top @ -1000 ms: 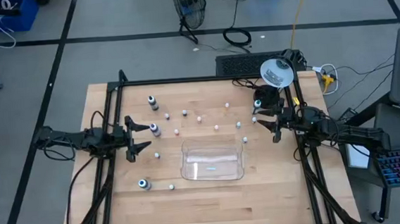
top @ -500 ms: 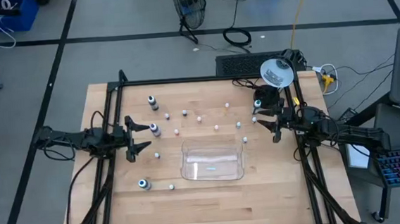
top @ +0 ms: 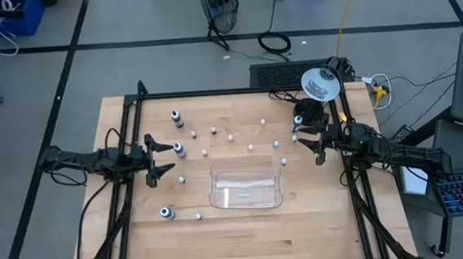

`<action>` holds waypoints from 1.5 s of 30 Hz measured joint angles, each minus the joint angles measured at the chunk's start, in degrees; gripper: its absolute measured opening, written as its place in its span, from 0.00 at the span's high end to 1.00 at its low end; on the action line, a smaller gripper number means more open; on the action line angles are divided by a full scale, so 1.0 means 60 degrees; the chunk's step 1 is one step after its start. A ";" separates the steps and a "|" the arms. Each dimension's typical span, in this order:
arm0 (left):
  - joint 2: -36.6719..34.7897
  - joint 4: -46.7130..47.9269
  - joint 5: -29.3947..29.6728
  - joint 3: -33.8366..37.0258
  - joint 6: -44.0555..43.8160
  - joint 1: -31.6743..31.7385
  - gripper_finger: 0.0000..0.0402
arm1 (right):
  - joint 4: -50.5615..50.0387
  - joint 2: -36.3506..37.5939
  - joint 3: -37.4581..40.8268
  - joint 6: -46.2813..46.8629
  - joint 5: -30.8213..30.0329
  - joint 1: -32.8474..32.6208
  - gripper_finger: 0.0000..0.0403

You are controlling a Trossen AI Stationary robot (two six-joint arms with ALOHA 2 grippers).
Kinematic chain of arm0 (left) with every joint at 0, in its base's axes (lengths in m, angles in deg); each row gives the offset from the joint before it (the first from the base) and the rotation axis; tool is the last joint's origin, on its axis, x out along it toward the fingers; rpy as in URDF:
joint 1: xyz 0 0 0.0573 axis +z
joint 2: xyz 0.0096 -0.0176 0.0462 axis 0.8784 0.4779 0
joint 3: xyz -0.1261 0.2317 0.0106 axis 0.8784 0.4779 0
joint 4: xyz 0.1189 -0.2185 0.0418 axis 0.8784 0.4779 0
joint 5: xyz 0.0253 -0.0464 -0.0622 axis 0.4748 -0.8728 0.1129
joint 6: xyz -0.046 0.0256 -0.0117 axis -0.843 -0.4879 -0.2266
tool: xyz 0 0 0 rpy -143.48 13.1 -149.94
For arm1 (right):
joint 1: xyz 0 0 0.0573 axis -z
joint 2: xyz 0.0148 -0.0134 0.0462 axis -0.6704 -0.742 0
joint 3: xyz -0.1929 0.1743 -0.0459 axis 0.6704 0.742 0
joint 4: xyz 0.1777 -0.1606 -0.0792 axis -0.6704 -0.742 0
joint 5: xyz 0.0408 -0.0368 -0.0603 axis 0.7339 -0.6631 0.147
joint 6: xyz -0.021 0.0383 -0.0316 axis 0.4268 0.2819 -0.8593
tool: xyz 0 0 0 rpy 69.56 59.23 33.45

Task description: Pick & Place food coloring

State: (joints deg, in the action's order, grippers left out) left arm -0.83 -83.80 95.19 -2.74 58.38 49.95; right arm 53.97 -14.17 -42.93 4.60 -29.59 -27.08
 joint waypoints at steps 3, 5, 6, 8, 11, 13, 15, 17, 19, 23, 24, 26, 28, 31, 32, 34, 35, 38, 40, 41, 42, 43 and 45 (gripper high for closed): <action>0.0002 0.0000 -0.0001 0.0000 0.0000 0.0002 0.23 | 0.0000 0.0000 0.0000 0.0001 0.0001 0.0000 0.60; 0.0000 0.0000 0.0002 0.0000 0.0000 -0.0001 0.23 | 0.0000 0.0002 -0.0001 -0.0003 -0.0001 -0.0002 0.60; 0.0001 0.0000 0.0001 0.0000 0.0000 0.0001 0.23 | 0.0000 0.0001 -0.0001 -0.0001 0.0001 0.0000 0.60; 0.0001 0.0000 0.0002 0.0000 0.0000 -0.0001 0.23 | 0.0000 0.0001 -0.0001 -0.0003 0.0001 0.0001 0.60; 0.0000 0.0000 -0.0001 0.0000 -0.0004 0.0003 0.23 | 0.0000 0.0000 0.0001 0.0000 -0.0001 -0.0002 0.60; 0.0002 0.0000 -0.0001 0.0000 -0.0002 0.0001 0.23 | 0.0000 -0.0002 -0.0001 -0.0003 0.0002 -0.0002 0.60; 0.0004 0.0000 -0.0001 0.0000 0.0000 -0.0001 0.23 | 0.0000 0.0000 0.0002 -0.0003 0.0003 0.0000 0.60; 0.0002 0.0000 0.0000 0.0000 0.0000 0.0000 0.23 | 0.0000 -0.0001 0.0002 -0.0003 0.0003 -0.0002 0.60; 0.0004 0.0000 -0.0001 0.0000 -0.0002 0.0001 0.23 | 0.0000 0.0001 -0.0001 -0.0001 0.0001 -0.0001 0.60; 0.0000 0.0000 -0.0001 0.0000 -0.0003 0.0000 0.23 | 0.0281 0.0002 0.0001 -0.0027 0.0004 -0.0001 0.60; 0.0000 0.0000 -0.0001 0.0000 0.0000 0.0003 0.23 | 0.0392 0.0002 -0.0001 0.0155 0.0014 -0.0002 0.60; 0.0000 0.0000 0.0003 0.0000 0.0000 0.0003 0.23 | 0.0435 0.0002 0.0001 0.1241 0.0088 -0.0002 0.60; 0.0002 0.0000 0.0001 0.0000 0.0000 -0.0001 0.23 | 0.0456 0.0002 0.0000 0.2669 0.0263 -0.0002 0.60; 0.0004 0.0000 -0.0001 0.0000 -0.0001 -0.0001 0.23 | 0.0884 0.0002 0.0003 0.3528 0.0224 -0.0002 0.60; 0.0004 0.0000 -0.0001 0.0000 -0.0003 -0.0001 0.23 | 0.1028 0.0002 0.0001 0.3534 0.0224 -0.0002 0.60; 0.0002 0.0000 0.0003 0.0000 -0.0002 -0.0001 0.23 | 0.1190 0.0002 0.0003 0.3489 0.0225 -0.0002 0.60; 0.0004 0.0000 0.0003 0.0000 0.0000 -0.0001 0.23 | 0.1216 0.0002 0.0003 0.3501 0.0225 -0.0002 0.60; 0.0000 0.0000 0.0000 0.0000 0.0000 0.0000 0.23 | 0.1342 0.0002 0.0000 0.3498 0.0235 -0.0002 0.60; 0.0004 0.0000 0.0003 0.0000 -0.0001 -0.0001 0.23 | 0.1564 0.0000 0.0003 0.3494 0.0238 -0.0002 0.60; 0.0001 0.0000 0.0000 0.0000 -0.0001 -0.0001 0.23 | 0.1729 -0.0002 -0.0001 0.3496 0.0253 -0.0002 0.60; 0.0002 0.0000 0.0000 0.0000 -0.0002 0.0000 0.23 | 0.1910 0.0002 0.0001 0.3496 0.0287 -0.0002 0.60; 0.0000 0.0000 0.0001 0.0000 0.0000 -0.0001 0.23 | 0.2120 -0.0002 0.0002 0.3468 0.0327 -0.0010 0.60; 0.0002 0.0000 0.0002 0.0000 0.0000 0.0001 0.23 | 0.2482 -0.0061 -0.0097 0.3259 0.0643 -0.0016 0.60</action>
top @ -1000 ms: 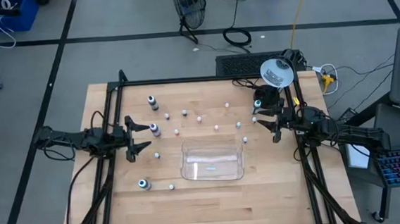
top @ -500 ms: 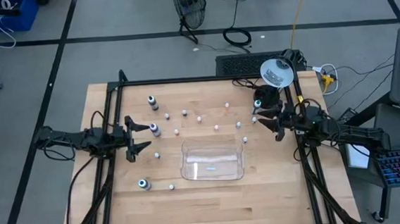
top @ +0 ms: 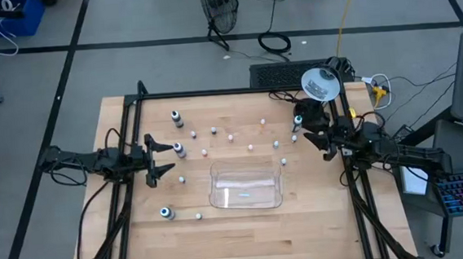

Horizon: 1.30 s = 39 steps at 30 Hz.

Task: Pick & Place food coloring
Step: Put the small red food coloring bottle into the bin

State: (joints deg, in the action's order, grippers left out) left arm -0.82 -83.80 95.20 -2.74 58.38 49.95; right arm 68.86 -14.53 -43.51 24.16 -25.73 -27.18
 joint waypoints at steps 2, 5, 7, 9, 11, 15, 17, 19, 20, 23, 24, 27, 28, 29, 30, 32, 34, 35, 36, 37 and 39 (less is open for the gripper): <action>0.0002 0.0000 -0.0002 0.0000 0.0000 -0.0002 0.23 | -0.0325 -0.0131 -0.0375 -0.0254 0.0618 -0.0003 0.60; 0.0002 0.0003 -0.0003 0.0000 -0.0004 -0.0002 0.23 | -0.2052 -0.0810 -0.1183 -0.0536 0.0754 -0.0147 0.60; -0.0002 0.0000 0.0003 0.0000 -0.0001 -0.0002 0.23 | -0.2888 -0.1489 -0.2009 -0.0785 0.0026 -0.0425 0.60; 0.0002 0.0000 0.0001 0.0000 0.0000 0.0000 0.23 | -0.3995 -0.2470 -0.2794 -0.0898 -0.0848 -0.0748 0.60; -0.0002 -0.0003 0.0012 0.0000 0.0000 -0.0002 0.23 | -0.5478 -0.3575 -0.3492 -0.0770 -0.1721 -0.1078 0.60; -0.0002 -0.0002 0.0012 0.0000 0.0000 -0.0001 0.23 | -0.7826 -0.5730 -0.4892 0.0052 -0.2827 -0.1501 0.60; 0.0000 0.0000 0.0008 0.0000 0.0000 -0.0002 0.23 | -0.8464 -0.6717 -0.5301 0.0413 -0.2905 -0.1597 0.60; -0.0002 0.0000 0.0008 0.0000 -0.0001 -0.0001 0.23 | -0.8732 -0.7528 -0.5614 0.0706 -0.2903 -0.1647 0.60; -0.0002 0.0000 0.0008 0.0000 -0.0001 0.0000 0.23 | -0.8727 -0.7845 -0.5751 0.0803 -0.2903 -0.1647 0.60; -0.0002 0.0000 -0.0003 0.0000 -0.0004 0.0000 0.23 | -0.8611 -0.8674 -0.5885 0.0898 -0.3160 -0.1614 0.60; -0.0002 0.0000 -0.0003 0.0000 0.0000 -0.0002 0.23 | -0.8680 -0.8876 -0.5882 0.0910 -0.3272 -0.1614 0.60; -0.0002 -0.0010 -0.0007 0.0000 -0.0001 -0.0002 0.23 | -0.8738 -0.9366 -0.5896 0.0917 -0.3781 -0.1614 0.60; 0.0000 -0.0001 -0.0007 0.0000 -0.0002 -0.0001 0.23 | -0.8790 -0.9499 -0.5896 0.0917 -0.3924 -0.1614 0.60; 0.0000 0.0000 -0.0008 0.0000 -0.0001 -0.0002 0.23 | -0.8785 -0.9611 -0.5896 0.0913 -0.3988 -0.1614 0.60; -0.0002 -0.0004 -0.0007 0.0000 0.0000 -0.0001 0.23 | -0.8766 -0.9694 -0.5896 0.0910 -0.4083 -0.1614 0.60; -0.0002 0.0000 -0.0010 0.0000 0.0000 -0.0001 0.23 | -0.8767 -0.9808 -0.5896 0.0909 -0.4181 -0.1614 0.60; 0.0001 -0.0004 -0.0007 0.0000 0.0000 -0.0002 0.23 | -0.8794 -0.9915 -0.5896 0.0881 -0.4189 -0.1614 0.60; -0.0002 -0.0004 -0.0007 0.0000 0.0000 -0.0002 0.23 | -0.8798 -0.9954 -0.5896 0.0852 -0.4190 -0.1614 0.60; -0.0002 -0.0001 -0.0007 0.0000 -0.0001 0.0000 0.23 | -0.8773 -1.0002 -0.5896 0.0834 -0.4192 -0.1614 0.60; -0.0001 -0.0002 -0.0009 0.0000 -0.0001 -0.0001 0.23 | -0.8767 -1.0047 -0.5895 0.0798 -0.4192 -0.1614 0.60; -0.0002 -0.0004 -0.0007 0.0000 0.0000 -0.0001 0.23 | -0.8748 -1.0093 -0.5850 0.0738 -0.4192 -0.1614 0.60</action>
State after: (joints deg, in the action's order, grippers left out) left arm -0.83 -83.83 95.16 -2.74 58.38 49.95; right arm 16.37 -75.09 -78.61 28.58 -50.88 -36.86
